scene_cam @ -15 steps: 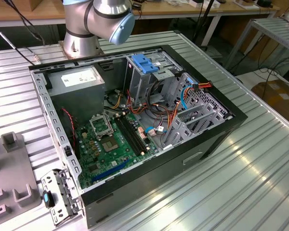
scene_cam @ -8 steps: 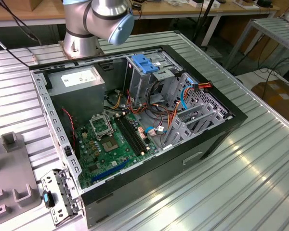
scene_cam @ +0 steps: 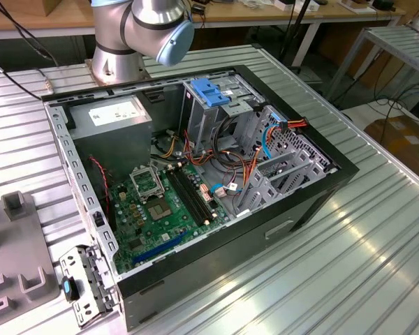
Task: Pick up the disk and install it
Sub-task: 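Reach for the disk, then pick up the disk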
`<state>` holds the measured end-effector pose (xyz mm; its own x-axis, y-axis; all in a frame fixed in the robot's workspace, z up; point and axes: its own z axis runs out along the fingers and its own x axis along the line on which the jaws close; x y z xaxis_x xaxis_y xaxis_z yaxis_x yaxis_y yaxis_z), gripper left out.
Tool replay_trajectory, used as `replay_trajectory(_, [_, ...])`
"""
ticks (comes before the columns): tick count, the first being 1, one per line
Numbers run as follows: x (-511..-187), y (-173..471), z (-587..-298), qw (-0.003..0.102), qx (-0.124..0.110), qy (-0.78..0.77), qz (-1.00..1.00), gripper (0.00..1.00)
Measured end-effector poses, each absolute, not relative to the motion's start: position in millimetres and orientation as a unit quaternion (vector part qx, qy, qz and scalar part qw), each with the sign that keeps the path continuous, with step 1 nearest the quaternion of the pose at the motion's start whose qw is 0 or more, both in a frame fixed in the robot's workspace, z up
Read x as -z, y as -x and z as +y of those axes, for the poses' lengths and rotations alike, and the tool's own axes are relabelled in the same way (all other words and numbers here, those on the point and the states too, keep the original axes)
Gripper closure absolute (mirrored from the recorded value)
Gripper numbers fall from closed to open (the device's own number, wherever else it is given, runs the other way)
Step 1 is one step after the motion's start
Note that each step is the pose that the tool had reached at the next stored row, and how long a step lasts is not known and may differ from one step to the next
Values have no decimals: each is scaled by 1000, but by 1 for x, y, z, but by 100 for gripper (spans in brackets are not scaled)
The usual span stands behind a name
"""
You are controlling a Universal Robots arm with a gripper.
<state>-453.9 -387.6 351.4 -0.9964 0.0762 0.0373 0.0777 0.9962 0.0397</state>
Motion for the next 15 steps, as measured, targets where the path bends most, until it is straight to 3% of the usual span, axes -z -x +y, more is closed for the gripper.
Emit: replay_trajectory(15, [-351,454,-388,18,20,13,-1000,89])
